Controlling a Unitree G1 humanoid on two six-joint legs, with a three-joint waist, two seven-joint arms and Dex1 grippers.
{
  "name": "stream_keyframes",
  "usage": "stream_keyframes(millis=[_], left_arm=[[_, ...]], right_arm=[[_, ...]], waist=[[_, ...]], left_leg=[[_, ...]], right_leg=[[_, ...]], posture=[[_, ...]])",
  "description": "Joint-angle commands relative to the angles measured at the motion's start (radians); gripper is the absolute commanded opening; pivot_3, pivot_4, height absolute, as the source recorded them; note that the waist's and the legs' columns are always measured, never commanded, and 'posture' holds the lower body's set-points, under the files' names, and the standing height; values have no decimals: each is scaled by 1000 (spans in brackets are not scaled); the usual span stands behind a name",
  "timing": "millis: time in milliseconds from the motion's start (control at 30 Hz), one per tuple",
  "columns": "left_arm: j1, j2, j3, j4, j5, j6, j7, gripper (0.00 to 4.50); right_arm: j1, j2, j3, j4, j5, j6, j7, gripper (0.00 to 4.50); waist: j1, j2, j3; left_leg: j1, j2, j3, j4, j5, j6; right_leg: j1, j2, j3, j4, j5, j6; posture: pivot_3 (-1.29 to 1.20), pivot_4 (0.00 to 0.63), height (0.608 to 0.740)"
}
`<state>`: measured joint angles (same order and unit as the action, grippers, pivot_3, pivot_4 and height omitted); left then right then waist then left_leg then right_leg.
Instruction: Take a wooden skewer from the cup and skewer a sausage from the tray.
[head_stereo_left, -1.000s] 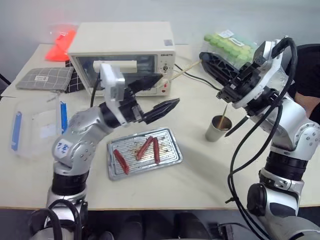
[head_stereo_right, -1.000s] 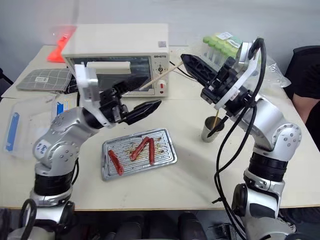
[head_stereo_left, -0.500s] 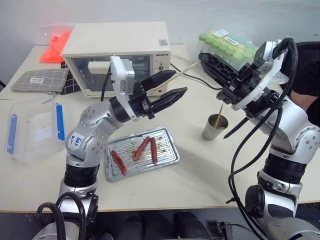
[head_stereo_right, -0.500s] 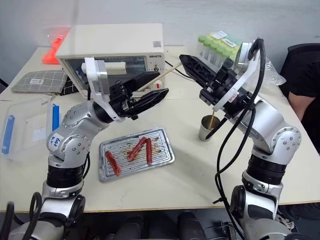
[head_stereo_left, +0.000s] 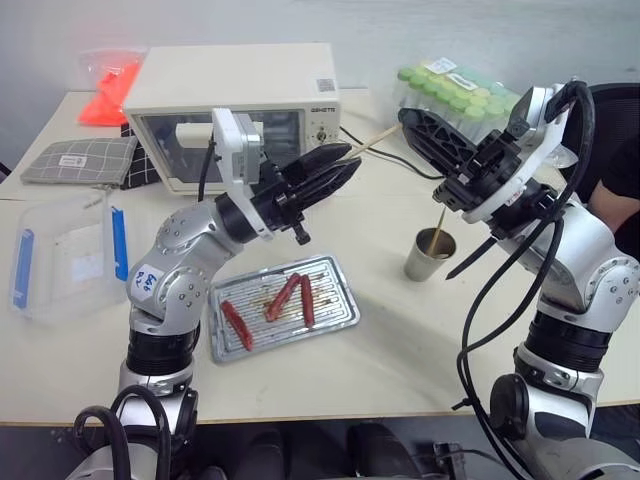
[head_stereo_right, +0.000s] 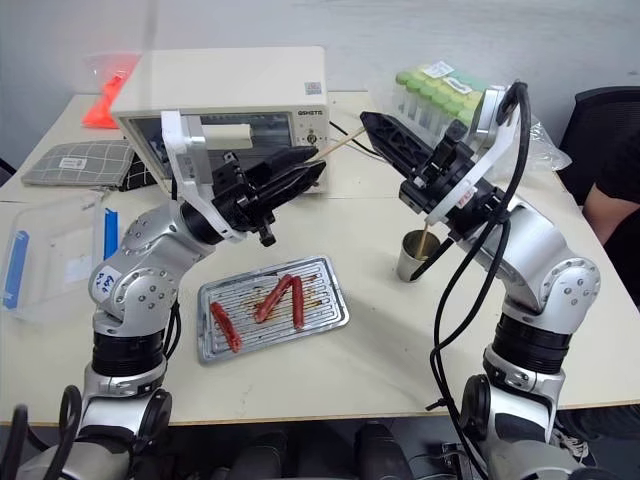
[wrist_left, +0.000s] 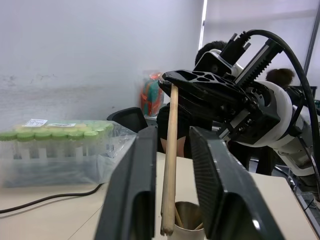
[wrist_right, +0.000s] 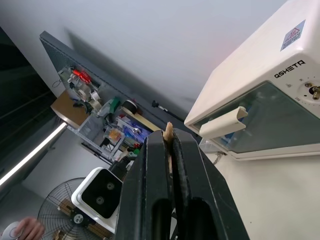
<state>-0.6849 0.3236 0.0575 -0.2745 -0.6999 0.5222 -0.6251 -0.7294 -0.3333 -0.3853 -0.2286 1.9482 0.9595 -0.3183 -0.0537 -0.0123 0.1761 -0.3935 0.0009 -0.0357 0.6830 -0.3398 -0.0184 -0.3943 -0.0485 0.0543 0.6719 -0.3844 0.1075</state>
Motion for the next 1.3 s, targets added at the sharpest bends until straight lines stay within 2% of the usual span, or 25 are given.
stream_keyframes(millis=[33, 367, 433, 500, 633, 700, 800, 900, 1067, 1133, 1233, 1300], left_arm=[[-19, 2, 13, -42, -19, -4, 0, 34], [-13, 29, 23, -26, 14, 3, 18, 34], [-10, 48, 36, -26, 15, 7, 17, 0], [-6, 83, 58, -29, 9, 19, 8, 0], [9, 176, 116, -42, -37, 67, -15, 0], [27, 231, 153, -54, -64, 102, -32, 0], [86, 341, 237, -93, -131, 179, -66, 0], [171, 474, 330, -119, -196, 257, -123, 0], [321, 658, 477, -93, -236, 313, -273, 0], [350, 693, 502, -81, -238, 315, -306, 0], [379, 723, 522, -75, -247, 320, -345, 0], [404, 743, 534, -68, -241, 318, -379, 0]], right_arm=[[-2, -3, -3, -37, 24, -17, 7, 0], [24, -24, -8, -45, 24, -22, 16, 0], [27, -28, -16, -47, 24, -17, 26, 512], [27, -82, -8, -46, 24, -13, 19, 877], [17, -166, -11, -20, 24, -17, 32, 1927], [28, -241, 6, -22, 24, -7, 50, 1927], [52, -363, 68, -77, -65, 53, 104, 1927], [72, -431, 139, -138, -147, 85, 143, 1927], [114, -437, 301, -216, -256, 120, 124, 1927], [132, -446, 369, -242, -350, 148, 154, 1927], [148, -415, 448, -242, -386, 175, 174, 1927], [142, -391, 517, -242, -472, 193, 187, 1927]], waist=[[0, 0, 0], [0, 0, 0], [0, 0, 0], [0, 0, 0], [-1, 0, 0], [-1, 1, 0], [-1, 1, 0], [-4, 1, 0], [-1, 1, 1], [4, 1, 1], [16, 1, 1], [20, 1, 1]], left_leg=[[0, 0, 0, 0, 0, 0], [0, 0, 0, 0, 0, 0], [0, 0, 0, 0, 0, 0], [0, 0, 0, 0, 0, 0], [0, 0, 0, 0, 0, 0], [0, 0, 0, -1, 0, 0], [0, 0, 0, -1, 0, 0], [0, 1, 0, -2, 0, 0], [0, 1, -3, -2, 0, 0], [0, 0, -4, -2, 0, 0], [0, -2, -5, -2, 0, 0], [0, -3, -5, -2, 0, 0]], right_leg=[[0, 0, 0, 0, 0, 0], [0, 0, 0, 0, 0, 0], [0, 0, 0, 0, 0, 0], [0, 0, 0, 0, 0, 0], [0, 0, 0, 0, 0, 0], [0, 0, 0, 0, 0, 0], [0, 0, 0, -1, 0, 0], [0, 0, 1, -3, 0, 0], [0, 0, 1, -4, 0, 0], [1, -1, 1, -9, 0, -1], [1, -4, 0, -10, 0, -1], [1, -5, -1, -10, 0, -1]], posture=[[0, 150, 740], [0, 150, 740], [0, 150, 740], [0, 150, 740], [0, 150, 740], [0, 150, 740], [0, 150, 740], [0, 150, 740], [0, 150, 740], [0, 150, 740], [0, 150, 740], [0, 150, 740]])
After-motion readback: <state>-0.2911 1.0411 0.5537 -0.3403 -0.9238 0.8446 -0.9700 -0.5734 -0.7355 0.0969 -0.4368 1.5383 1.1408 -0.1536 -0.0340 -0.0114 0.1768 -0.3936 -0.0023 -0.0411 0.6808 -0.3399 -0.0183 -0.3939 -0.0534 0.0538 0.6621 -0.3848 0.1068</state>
